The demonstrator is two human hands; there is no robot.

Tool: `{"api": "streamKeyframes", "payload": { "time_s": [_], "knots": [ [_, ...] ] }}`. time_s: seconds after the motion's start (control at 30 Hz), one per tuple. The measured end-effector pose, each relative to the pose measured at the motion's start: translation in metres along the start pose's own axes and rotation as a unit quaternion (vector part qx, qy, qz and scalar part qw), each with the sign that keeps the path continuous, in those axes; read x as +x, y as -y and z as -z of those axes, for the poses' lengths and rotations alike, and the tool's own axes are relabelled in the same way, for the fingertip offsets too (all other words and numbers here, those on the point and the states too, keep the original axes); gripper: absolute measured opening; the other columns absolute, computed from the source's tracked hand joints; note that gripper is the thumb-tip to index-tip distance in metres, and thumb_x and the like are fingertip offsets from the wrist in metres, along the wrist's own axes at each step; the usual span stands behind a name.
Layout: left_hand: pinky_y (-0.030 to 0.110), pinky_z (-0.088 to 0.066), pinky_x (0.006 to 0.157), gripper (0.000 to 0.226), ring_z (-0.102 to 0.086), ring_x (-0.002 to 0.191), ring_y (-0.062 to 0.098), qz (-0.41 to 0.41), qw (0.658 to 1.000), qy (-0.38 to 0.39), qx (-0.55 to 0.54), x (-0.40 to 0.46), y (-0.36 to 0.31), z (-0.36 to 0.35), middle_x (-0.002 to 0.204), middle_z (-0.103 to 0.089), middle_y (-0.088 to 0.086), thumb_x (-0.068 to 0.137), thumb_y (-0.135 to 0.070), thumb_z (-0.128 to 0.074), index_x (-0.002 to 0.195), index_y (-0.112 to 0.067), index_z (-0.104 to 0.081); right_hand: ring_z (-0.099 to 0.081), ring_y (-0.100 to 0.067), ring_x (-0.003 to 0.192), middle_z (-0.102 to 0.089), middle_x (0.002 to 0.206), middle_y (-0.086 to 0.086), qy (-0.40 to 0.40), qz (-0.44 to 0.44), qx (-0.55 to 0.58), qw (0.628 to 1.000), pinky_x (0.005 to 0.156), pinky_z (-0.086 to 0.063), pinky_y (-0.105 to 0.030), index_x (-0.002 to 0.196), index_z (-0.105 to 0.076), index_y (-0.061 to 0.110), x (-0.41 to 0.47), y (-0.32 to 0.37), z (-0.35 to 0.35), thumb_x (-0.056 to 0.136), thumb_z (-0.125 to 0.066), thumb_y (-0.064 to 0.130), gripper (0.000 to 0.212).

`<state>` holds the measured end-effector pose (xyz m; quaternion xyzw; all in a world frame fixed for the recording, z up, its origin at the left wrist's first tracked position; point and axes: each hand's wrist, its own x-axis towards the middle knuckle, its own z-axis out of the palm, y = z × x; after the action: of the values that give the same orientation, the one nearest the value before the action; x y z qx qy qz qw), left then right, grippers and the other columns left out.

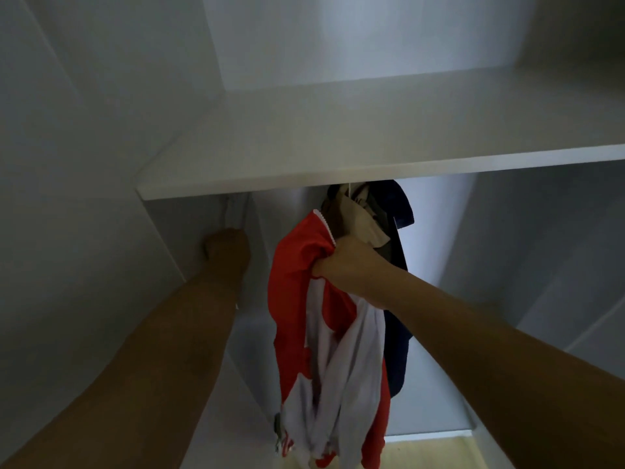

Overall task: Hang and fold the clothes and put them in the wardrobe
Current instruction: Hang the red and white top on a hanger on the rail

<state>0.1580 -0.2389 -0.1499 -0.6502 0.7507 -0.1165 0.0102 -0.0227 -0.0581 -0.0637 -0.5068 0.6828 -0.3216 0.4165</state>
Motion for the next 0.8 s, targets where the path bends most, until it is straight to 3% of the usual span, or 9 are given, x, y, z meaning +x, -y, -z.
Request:
{"api": "streamKeyframes", "payload": {
  "time_s": [0.07, 0.13, 0.2, 0.27, 0.33, 0.5, 0.63, 0.7, 0.8],
  "knots": [
    [0.037, -0.05, 0.087, 0.031, -0.063, 0.111, 0.032, -0.003, 1.0, 0.002, 0.014, 0.008, 0.001, -0.005, 0.118, -0.066, 0.013, 0.1, -0.015, -0.042, 0.115, -0.008, -0.068, -0.052, -0.024, 0.07, -0.053, 0.069, -0.011, 0.01, -0.007, 0.001, 1.0, 0.071, -0.046, -0.035, 0.064, -0.048, 0.009, 0.008, 0.003, -0.002, 0.087, -0.059, 0.01, 0.025],
    [0.037, -0.051, 0.087, 0.03, -0.063, 0.112, 0.03, 0.017, 0.999, 0.033, 0.011, 0.012, -0.002, -0.002, 0.119, -0.067, 0.011, 0.098, -0.017, -0.045, 0.115, -0.009, -0.069, -0.056, -0.026, 0.076, -0.059, 0.08, -0.016, 0.02, -0.008, 0.009, 1.0, 0.078, -0.052, -0.039, 0.079, -0.059, 0.003, 0.012, 0.004, -0.002, 0.087, -0.06, 0.011, 0.012],
    [0.038, -0.051, 0.087, 0.029, -0.064, 0.112, 0.03, 0.033, 0.998, 0.047, -0.005, 0.014, -0.004, 0.0, 0.119, -0.068, 0.01, 0.096, -0.02, -0.05, 0.114, -0.01, -0.07, -0.06, -0.029, 0.081, -0.065, 0.092, -0.022, 0.018, -0.009, 0.007, 1.0, 0.09, -0.054, -0.048, 0.099, -0.064, -0.01, 0.013, 0.005, 0.002, 0.087, -0.061, 0.012, 0.025],
    [0.038, -0.051, 0.087, 0.03, -0.064, 0.111, 0.03, 0.039, 0.998, 0.053, -0.014, 0.014, -0.002, 0.0, 0.119, -0.068, 0.01, 0.093, -0.024, -0.053, 0.114, -0.011, -0.07, -0.066, -0.035, 0.094, -0.068, 0.106, -0.025, 0.013, -0.015, 0.005, 1.0, 0.092, -0.052, -0.05, 0.111, -0.062, -0.011, 0.012, 0.005, 0.004, 0.087, -0.063, 0.013, 0.034],
    [0.038, -0.05, 0.09, 0.033, -0.063, 0.114, 0.03, 0.036, 0.997, 0.069, -0.019, 0.013, -0.002, 0.002, 0.122, -0.066, 0.01, 0.093, -0.028, -0.053, 0.118, -0.013, -0.069, -0.065, -0.037, 0.102, -0.067, 0.11, -0.024, 0.014, -0.022, 0.013, 1.0, 0.093, -0.053, -0.047, 0.114, -0.063, -0.007, 0.01, 0.004, 0.006, 0.086, -0.064, 0.014, 0.035],
    [0.046, -0.046, 0.1, 0.041, -0.056, 0.123, 0.033, 0.028, 0.993, 0.109, -0.042, 0.017, -0.012, 0.001, 0.135, -0.058, 0.013, 0.098, -0.036, -0.047, 0.128, -0.013, -0.062, -0.065, -0.037, 0.103, -0.067, 0.11, -0.025, 0.006, -0.023, 0.02, 1.0, 0.092, -0.054, -0.044, 0.114, -0.062, -0.007, 0.01, -0.001, 0.006, 0.086, -0.065, 0.012, 0.034],
    [0.051, -0.047, 0.095, 0.032, -0.056, 0.124, 0.032, 0.024, 0.992, 0.121, 0.037, 0.016, -0.019, -0.018, 0.133, -0.06, 0.009, 0.097, -0.019, -0.051, 0.126, -0.013, -0.063, -0.065, -0.037, 0.102, -0.066, 0.111, -0.025, 0.003, -0.026, 0.019, 0.999, 0.09, -0.055, -0.043, 0.113, -0.062, -0.006, 0.011, -0.007, 0.007, 0.086, -0.065, 0.012, 0.033],
    [0.048, -0.049, 0.089, 0.031, -0.058, 0.121, 0.031, 0.046, 0.991, 0.124, 0.024, 0.016, -0.019, -0.024, 0.132, -0.061, 0.009, 0.095, -0.016, -0.052, 0.124, -0.012, -0.063, -0.065, -0.037, 0.102, -0.066, 0.111, -0.024, 0.001, -0.029, 0.014, 0.999, 0.091, -0.054, -0.044, 0.113, -0.062, -0.005, 0.01, -0.011, 0.008, 0.086, -0.066, 0.012, 0.033],
    [0.045, -0.05, 0.083, 0.033, -0.061, 0.115, 0.035, 0.083, 0.993, 0.069, -0.042, 0.02, -0.013, -0.03, 0.127, -0.063, 0.014, 0.095, -0.018, -0.052, 0.125, -0.006, -0.056, -0.065, -0.036, 0.102, -0.066, 0.111, -0.024, -0.003, -0.034, 0.007, 0.999, 0.091, -0.054, -0.045, 0.114, -0.061, -0.004, 0.011, -0.014, 0.009, 0.086, -0.066, 0.013, 0.033]
  ]
}}
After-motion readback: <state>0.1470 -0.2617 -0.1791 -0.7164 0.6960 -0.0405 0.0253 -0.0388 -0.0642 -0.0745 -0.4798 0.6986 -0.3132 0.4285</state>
